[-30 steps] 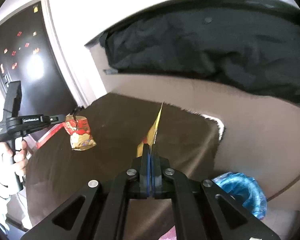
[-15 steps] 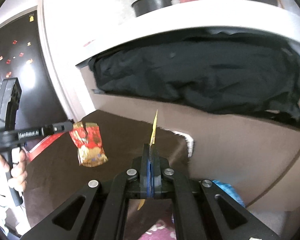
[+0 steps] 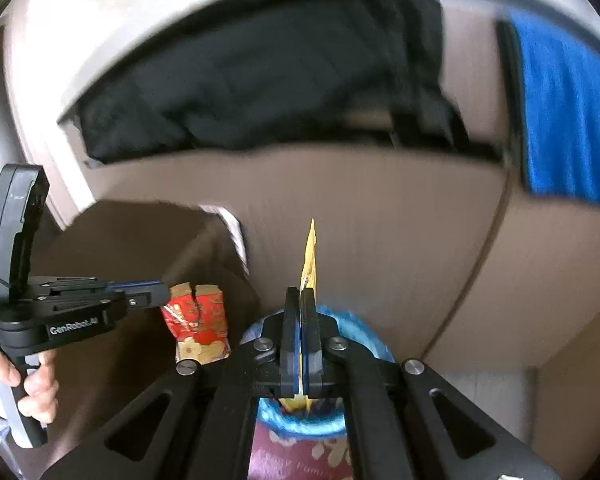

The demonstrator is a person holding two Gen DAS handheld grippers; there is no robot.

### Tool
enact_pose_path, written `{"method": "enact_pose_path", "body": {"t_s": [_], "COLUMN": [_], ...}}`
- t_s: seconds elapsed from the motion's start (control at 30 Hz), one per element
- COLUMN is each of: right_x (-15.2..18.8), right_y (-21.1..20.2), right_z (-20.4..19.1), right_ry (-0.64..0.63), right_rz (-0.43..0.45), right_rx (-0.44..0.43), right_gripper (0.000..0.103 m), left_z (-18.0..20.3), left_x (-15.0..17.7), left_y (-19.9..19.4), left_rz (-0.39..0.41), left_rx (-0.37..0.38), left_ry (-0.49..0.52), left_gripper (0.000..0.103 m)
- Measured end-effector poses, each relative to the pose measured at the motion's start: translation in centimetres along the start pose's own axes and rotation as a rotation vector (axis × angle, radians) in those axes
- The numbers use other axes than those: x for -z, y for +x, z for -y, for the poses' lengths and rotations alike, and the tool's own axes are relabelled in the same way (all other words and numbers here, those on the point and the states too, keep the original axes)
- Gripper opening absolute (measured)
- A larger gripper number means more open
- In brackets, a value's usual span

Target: Collect trash

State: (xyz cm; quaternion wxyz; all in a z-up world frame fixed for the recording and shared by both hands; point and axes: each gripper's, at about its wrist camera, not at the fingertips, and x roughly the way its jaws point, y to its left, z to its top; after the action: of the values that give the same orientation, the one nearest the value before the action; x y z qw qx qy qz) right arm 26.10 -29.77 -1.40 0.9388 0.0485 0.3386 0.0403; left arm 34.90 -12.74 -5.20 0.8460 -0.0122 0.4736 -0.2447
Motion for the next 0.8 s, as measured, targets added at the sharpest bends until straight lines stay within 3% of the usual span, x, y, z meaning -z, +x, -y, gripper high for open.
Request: {"method": "enact_pose_path", "body": {"t_s": [0.17,0.4,0.47,0.5,0.53,0.67,0.8], "right_x": [3.0,5.8,6.5,6.6,6.8,6.9,7.2], "right_y": [5.6,11.3,12.0,12.4,12.4,11.0,8.0], "right_z": [2.5,3.9,4.2,4.1,4.1,4.0,3.0], "right_ry": [0.057,0.144,0.163,0.169,0.178,0.2,0.22], "right_rz": [-0.091,-0.214,-0.24,-0.252,-0.263,-0.257,-0.218], "right_rx": [0.0,-0.043,-0.053,-0.052,-0.044,-0.029,-0.028], "right_gripper": [0.001,0.005,0.007,0.008,0.011,0.015,0.016], "left_z": [0.7,0.1,-0.2,-0.4,-0.6,-1.1,-0.5], "left_x": [0.9,2.0,2.2,2.0,2.1,2.5,3.8], "left_y": [6.6,10.7,10.6,10.7,10.5,8.6,4.2], "left_rz": [-0.112,-0.201,-0.195,-0.196,-0.193,-0.155,-0.09], "left_rx": [-0.019,-0.035,-0.066,-0.076,-0.082,-0.098,-0.142], "left_ry": [0.013,0.01,0.003,-0.008,-0.026,-0.048,-0.031], "left_gripper": [0.004,0.007,0.015,0.028,0.035,0.035,0.035]}}
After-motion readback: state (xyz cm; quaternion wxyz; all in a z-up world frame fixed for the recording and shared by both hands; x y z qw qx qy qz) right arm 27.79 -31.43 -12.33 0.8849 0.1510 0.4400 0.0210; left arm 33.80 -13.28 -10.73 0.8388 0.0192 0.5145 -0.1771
